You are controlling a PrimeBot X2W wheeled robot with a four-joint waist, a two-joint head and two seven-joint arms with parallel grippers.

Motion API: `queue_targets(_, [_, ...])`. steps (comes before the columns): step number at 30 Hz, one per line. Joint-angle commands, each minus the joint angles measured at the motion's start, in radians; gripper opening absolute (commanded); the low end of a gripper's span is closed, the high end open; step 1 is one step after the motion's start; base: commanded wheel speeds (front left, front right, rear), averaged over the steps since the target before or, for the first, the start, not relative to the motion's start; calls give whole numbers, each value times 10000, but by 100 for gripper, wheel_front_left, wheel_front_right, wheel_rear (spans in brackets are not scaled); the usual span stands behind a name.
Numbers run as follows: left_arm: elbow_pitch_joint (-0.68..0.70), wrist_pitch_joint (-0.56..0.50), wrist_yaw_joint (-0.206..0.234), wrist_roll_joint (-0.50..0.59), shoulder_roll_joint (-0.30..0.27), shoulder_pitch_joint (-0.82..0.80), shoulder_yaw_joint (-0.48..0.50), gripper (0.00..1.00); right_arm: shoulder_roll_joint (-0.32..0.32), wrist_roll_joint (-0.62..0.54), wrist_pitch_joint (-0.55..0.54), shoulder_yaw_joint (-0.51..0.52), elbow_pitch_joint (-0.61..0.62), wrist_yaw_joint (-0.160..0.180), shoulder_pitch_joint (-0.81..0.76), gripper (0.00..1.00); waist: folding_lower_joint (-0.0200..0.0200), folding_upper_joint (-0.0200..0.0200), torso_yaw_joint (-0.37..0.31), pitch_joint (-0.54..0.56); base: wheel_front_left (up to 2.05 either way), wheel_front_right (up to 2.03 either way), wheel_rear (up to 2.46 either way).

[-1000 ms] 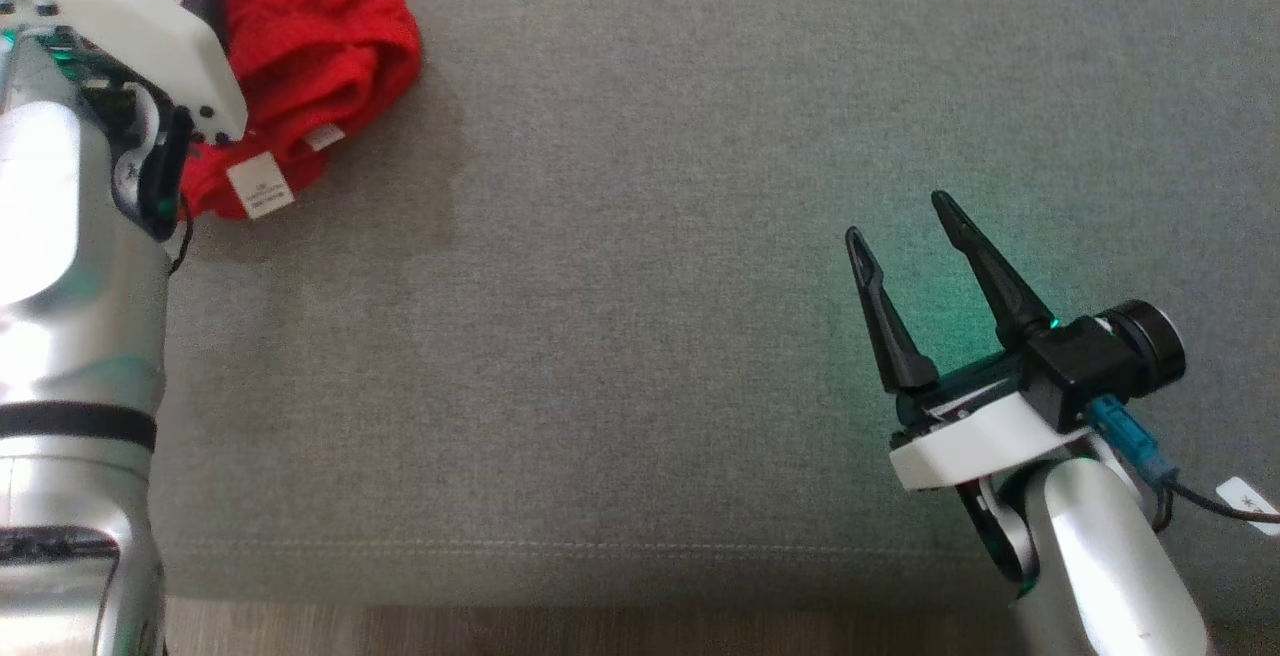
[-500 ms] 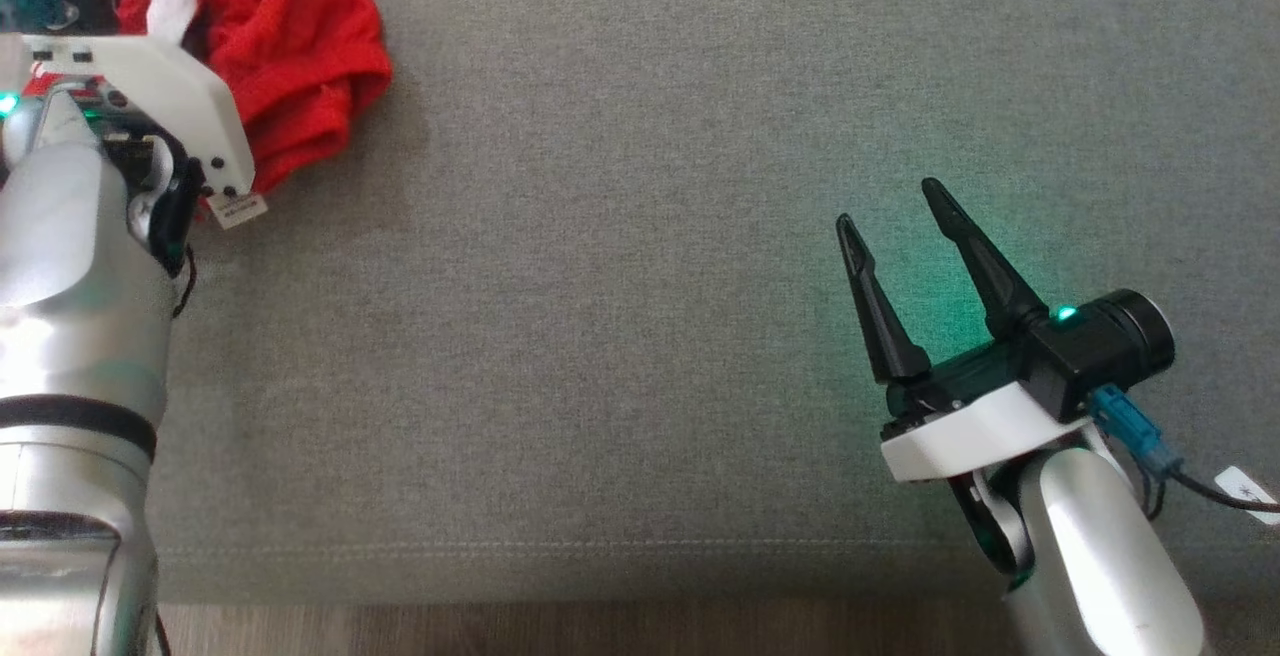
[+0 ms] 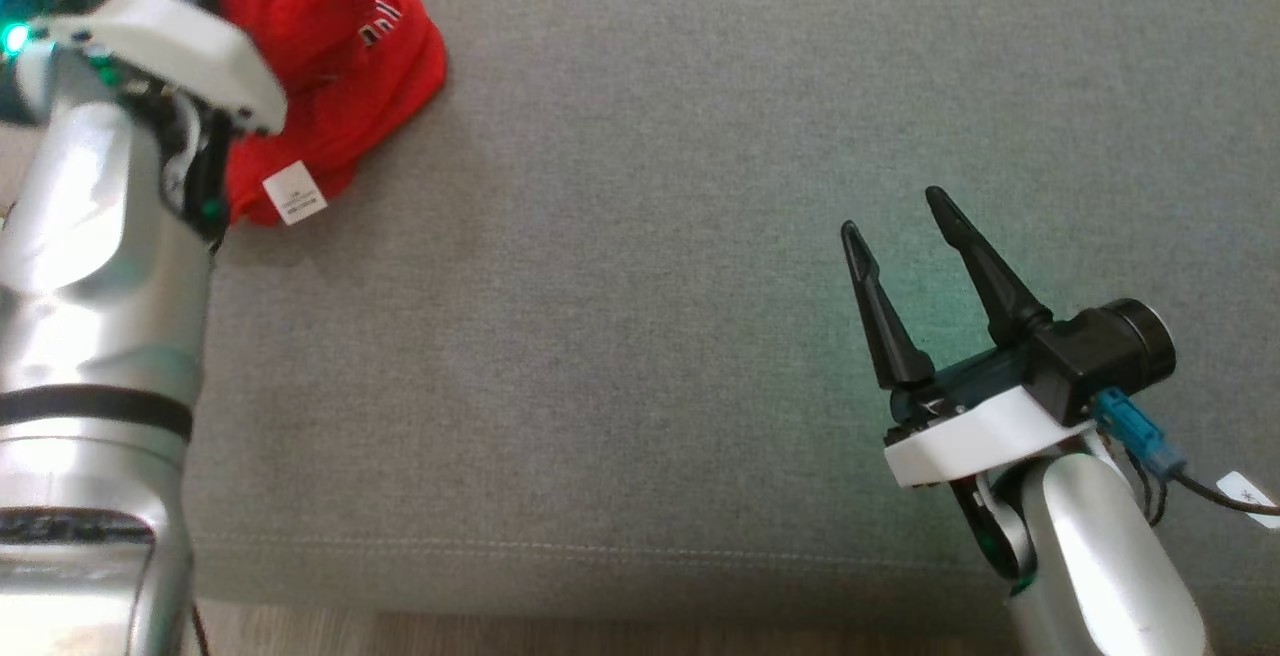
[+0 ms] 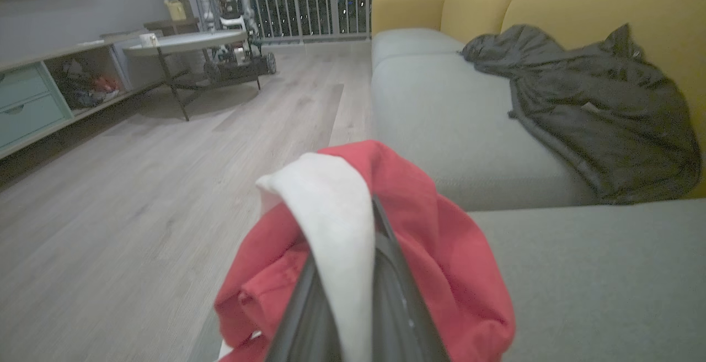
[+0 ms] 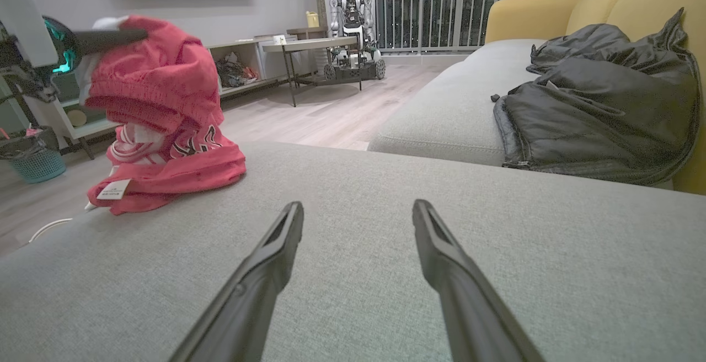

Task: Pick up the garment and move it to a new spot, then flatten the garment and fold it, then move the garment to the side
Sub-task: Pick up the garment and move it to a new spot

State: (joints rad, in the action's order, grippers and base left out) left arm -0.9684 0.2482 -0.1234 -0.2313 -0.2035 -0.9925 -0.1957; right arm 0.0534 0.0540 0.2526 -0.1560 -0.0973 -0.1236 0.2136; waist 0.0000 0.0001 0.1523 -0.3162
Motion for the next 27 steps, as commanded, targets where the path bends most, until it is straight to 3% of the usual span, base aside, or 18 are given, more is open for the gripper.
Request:
queue_targets(1, [699, 124, -7, 10, -335, -289, 185, 0, -32, 98, 92, -233, 267, -71, -35, 100, 0, -1, 124, 185, 0, 0, 0])
queue_targets(7, [2633, 132, -26, 85, 167, 31, -76, 0, -32, 364, 92, -227, 219, -71, -100, 100, 0, -1, 1, 604, 0, 0, 0])
queue_targets(13, [3874, 95, -59, -123, 554, 485, -757, 0, -32, 666, 92, -395, 270, -71, -185, 100, 0, -1, -767, 1054, 0, 0, 0])
queue_targets(27, [4463, -322, -71, 203, 84, 871, -3074, 0, -32, 1480, 92, -648, 830, -71, -84, 100, 0, -1, -4065, 1163, 0, 0, 0])
